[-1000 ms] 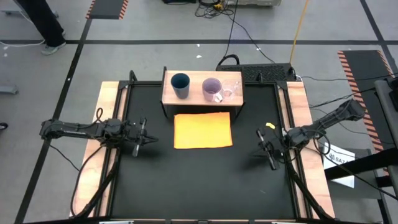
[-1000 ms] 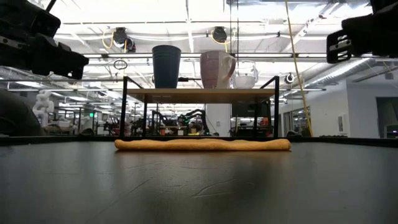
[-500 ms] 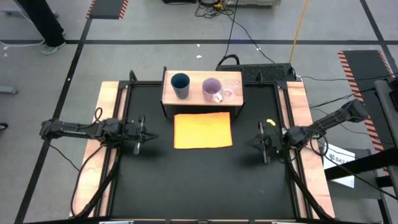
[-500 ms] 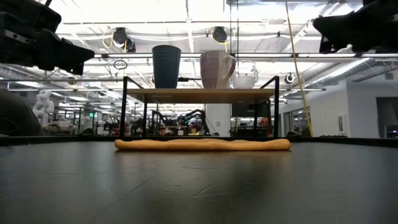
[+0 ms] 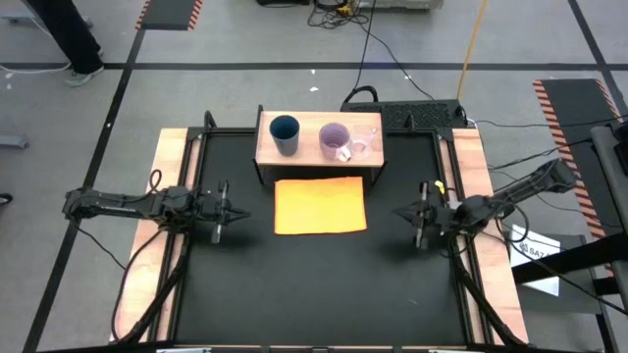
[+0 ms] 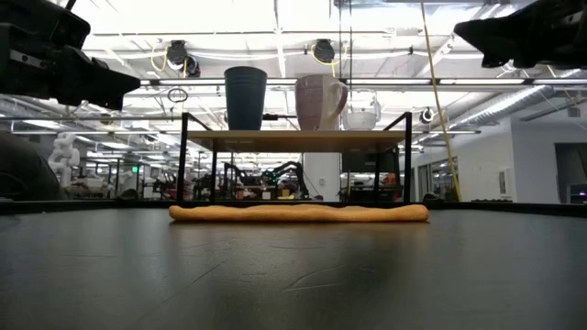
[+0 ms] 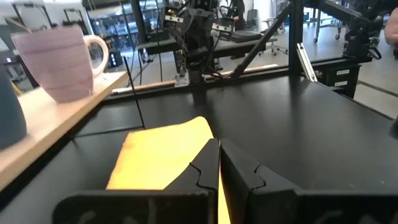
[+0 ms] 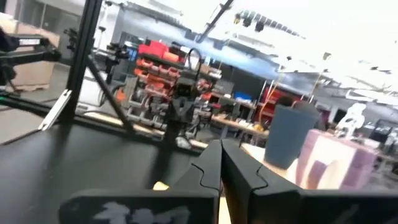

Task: Stack small to large cups/mugs on shelf
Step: Return to Home Position

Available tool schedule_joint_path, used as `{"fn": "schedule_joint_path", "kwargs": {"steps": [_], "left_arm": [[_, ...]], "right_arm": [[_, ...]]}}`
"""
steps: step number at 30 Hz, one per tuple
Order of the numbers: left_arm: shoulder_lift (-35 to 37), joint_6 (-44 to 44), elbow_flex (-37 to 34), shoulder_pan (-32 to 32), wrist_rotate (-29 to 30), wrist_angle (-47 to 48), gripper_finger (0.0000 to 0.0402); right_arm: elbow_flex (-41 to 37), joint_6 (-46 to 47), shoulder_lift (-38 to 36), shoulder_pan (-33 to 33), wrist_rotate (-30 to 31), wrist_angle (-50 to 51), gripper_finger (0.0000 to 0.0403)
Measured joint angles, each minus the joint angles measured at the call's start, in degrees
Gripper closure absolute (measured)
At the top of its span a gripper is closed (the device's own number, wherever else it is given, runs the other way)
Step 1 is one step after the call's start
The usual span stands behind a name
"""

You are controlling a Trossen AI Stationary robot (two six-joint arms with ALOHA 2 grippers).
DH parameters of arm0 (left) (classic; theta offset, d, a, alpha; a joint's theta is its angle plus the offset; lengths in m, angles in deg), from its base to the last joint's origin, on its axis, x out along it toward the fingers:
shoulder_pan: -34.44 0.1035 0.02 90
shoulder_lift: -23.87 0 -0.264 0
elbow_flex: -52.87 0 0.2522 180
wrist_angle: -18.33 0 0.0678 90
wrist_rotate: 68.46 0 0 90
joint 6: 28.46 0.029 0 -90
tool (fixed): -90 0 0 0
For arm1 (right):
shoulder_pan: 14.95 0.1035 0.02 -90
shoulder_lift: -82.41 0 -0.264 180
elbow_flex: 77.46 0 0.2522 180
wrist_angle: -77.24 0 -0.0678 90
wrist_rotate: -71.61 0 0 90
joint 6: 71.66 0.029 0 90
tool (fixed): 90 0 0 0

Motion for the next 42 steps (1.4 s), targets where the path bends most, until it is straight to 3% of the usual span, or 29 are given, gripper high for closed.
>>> {"fn": "schedule_joint_path", "kwargs": {"steps": [6, 12, 23, 33, 38, 42], "left_arm": [[0.02, 2.96, 0.00, 0.02, 0.01, -1.49, 0.0385], [0.02, 3.37, 0.02, 0.02, 0.01, -3.05, 0.0385], [0.02, 2.84, 0.02, 0.02, 0.01, -2.51, 0.0385], [0.02, 3.42, 0.01, 0.02, 0.55, -2.17, 0.0385], [0.00, 3.11, 0.02, 0.02, 0.56, -2.10, 0.0385], [-0.01, 2.17, 0.23, 0.02, 1.38, -1.99, 0.0385]], "right_arm": [[0.02, -0.37, -3.37, -0.84, -0.43, 4.16, 0.0403], [0.07, 1.08, -4.01, -3.17, -9.75, 7.20, 0.0403], [0.07, 5.81, -4.02, -12.05, -20.60, 7.67, 0.0403], [1.23, 8.41, -4.04, -17.05, -24.56, 7.04, 0.0403], [7.79, 9.16, -3.77, -17.04, -27.27, 21.39, 0.0403], [10.95, 10.50, -3.36, -16.97, -27.33, 22.99, 0.0403]]}}
